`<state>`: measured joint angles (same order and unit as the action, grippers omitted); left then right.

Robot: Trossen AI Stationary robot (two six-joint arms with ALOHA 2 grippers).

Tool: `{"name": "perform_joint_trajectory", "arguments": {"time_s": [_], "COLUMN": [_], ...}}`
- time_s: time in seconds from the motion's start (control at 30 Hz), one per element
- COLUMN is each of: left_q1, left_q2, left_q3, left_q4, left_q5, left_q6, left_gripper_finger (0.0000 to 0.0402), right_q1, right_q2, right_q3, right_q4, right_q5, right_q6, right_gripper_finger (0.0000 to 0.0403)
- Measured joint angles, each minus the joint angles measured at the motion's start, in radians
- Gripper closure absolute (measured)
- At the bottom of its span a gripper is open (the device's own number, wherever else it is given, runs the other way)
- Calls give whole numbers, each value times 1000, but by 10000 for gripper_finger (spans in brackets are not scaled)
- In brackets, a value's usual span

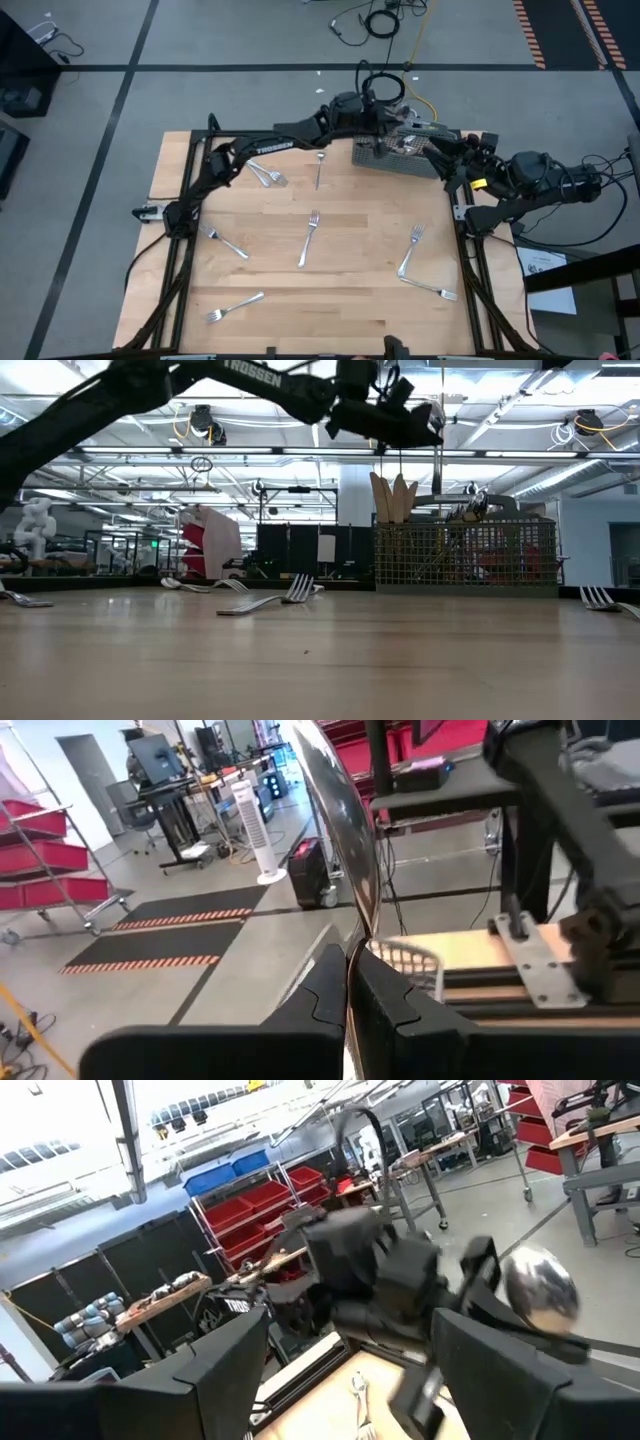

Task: Sort silverware
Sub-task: Put the silver spoon into the silverware basket

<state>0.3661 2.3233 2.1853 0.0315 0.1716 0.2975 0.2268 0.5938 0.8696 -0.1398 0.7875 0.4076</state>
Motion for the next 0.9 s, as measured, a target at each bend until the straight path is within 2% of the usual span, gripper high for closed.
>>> {"name": "perform_joint_trajectory", "arguments": {"time_s": [0.23,0.63,0.9], "left_q1": [15,14,14], "left_q2": [79,94,94], "left_q3": [0,0,0], "left_q4": [99,43,29], "left_q5": [-39,-50,-50], "left_q6": [94,104,102], "left_gripper_finger": [394,393,363], "right_q1": [0,0,0], "right_q2": [0,0,0], "right_q3": [0,-1,-1], "right_q4": [-1,-1,-1], "right_q5": [1,3,7], "right_q6": [0,4,16], "right_gripper_finger": [132,132,132]}}
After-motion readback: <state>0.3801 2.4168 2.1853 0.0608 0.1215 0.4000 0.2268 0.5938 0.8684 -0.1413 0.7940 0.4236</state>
